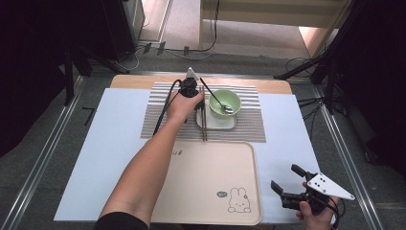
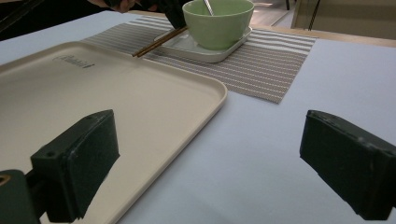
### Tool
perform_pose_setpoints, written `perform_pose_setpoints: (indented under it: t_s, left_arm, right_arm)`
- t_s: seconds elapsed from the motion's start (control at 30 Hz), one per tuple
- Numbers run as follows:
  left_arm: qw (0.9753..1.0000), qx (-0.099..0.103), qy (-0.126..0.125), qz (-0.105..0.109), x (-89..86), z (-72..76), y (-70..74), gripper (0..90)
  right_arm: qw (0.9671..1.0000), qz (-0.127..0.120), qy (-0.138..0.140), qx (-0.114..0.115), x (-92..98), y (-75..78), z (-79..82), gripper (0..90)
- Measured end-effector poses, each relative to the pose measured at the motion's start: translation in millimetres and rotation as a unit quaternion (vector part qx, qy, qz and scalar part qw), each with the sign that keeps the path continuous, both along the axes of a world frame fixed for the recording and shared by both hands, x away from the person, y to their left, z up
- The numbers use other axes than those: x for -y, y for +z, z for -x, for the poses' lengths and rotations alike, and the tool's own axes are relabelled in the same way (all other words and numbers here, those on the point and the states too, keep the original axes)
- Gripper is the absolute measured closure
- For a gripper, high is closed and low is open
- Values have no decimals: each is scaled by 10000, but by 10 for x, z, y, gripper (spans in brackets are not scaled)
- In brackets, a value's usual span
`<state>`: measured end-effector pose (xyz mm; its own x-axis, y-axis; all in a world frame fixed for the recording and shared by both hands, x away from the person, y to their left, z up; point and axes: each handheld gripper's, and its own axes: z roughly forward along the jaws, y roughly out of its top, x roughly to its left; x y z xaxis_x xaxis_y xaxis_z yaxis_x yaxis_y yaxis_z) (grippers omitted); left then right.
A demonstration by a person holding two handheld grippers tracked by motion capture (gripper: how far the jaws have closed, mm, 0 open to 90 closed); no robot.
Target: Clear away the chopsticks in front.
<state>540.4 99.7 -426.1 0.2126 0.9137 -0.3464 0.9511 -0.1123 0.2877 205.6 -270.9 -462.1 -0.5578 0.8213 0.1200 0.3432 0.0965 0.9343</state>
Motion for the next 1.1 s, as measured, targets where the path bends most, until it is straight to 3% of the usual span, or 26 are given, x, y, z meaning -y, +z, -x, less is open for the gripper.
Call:
perform_pose_setpoints:
  t_s: [0.27,0.47,0.7,1.1]
  left_arm:
    - [9999,-86,73,45,0,-10,-12,791]
    - [9998,-70,116,-149,30,-2,-13,832]
    - [9997,-102,156,-144,36,-6,-25,854]
    - [9993,17,368,-56,-49,-2,39,867]
  right_arm:
    - [10000,27,-82,27,22,-2,4,58]
    - [9999,7,-143,18,26,-2,7,64]
    - [9998,25,-197,24,35,-2,10,67]
    - [9996,81,-273,62,52,-14,16,76]
